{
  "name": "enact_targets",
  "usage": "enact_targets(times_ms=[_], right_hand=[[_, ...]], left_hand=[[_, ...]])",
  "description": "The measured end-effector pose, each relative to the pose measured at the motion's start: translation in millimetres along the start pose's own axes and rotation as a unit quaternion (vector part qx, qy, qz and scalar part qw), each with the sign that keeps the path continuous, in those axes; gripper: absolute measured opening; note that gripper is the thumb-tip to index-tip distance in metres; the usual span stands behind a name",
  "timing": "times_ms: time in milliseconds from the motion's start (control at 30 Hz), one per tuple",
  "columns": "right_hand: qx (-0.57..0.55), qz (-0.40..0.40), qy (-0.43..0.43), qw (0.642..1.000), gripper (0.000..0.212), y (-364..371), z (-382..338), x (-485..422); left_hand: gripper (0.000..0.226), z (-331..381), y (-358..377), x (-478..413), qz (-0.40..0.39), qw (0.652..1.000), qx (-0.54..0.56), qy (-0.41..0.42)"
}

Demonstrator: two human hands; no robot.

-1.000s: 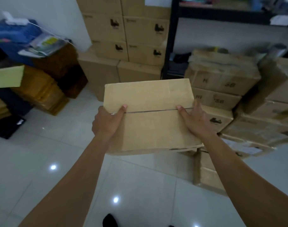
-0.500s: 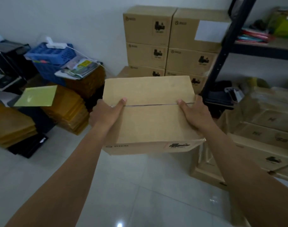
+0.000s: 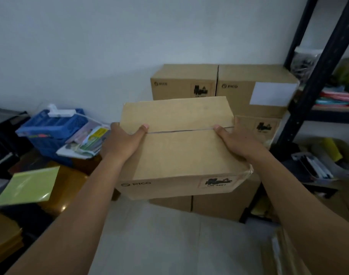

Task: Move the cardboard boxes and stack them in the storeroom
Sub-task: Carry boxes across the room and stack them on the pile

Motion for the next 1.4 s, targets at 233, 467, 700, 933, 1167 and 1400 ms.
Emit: enact_targets(times_ms=[233,467,700,933,1167,1400], right_hand=[[0.055,0.107,0.0,0.993,0.074,-79.1,-49.6,-96.6],[0.074,0.197,0.03,0.977,0.069,-167.2,-62.9,-158.3],[0.109,0.175,0.083,0.975,0.068,-225.2,-25.9,-223.0],[0.187,0.161,0.065,0.967,0.06,-268.4,-13.4,-312.6],[0.321,-0.098,-0.097,0.937,0.086,-268.6,-19.1,-300.4],[0.295,0.018,-0.135,0.946,0.077,-279.9,9.3,-328.4]], left_hand=[[0.086,115.4,15.5,-117.5,-0.045,0.994,0.032,0.092],[0.089,236.6,53.7,-185.6,-0.099,0.976,0.058,0.185],[0.072,307.4,124.5,-217.4,-0.183,0.957,0.072,0.212],[0.072,367.1,169.9,-253.0,-0.213,0.959,0.109,0.153],[0.045,371.5,197.2,-263.1,-0.24,0.951,0.162,0.105],[0.017,396.6,219.9,-247.4,-0.193,0.959,0.161,0.128]])
Point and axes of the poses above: each hand's wrist, its own x-axis away from the middle knuckle, its own y-axis out of the palm, z = x × y, the point moved 2 cm from there along -x, towards the middle knuckle, and after that the axes turned 1 degree about x, right-handed, at the moved point
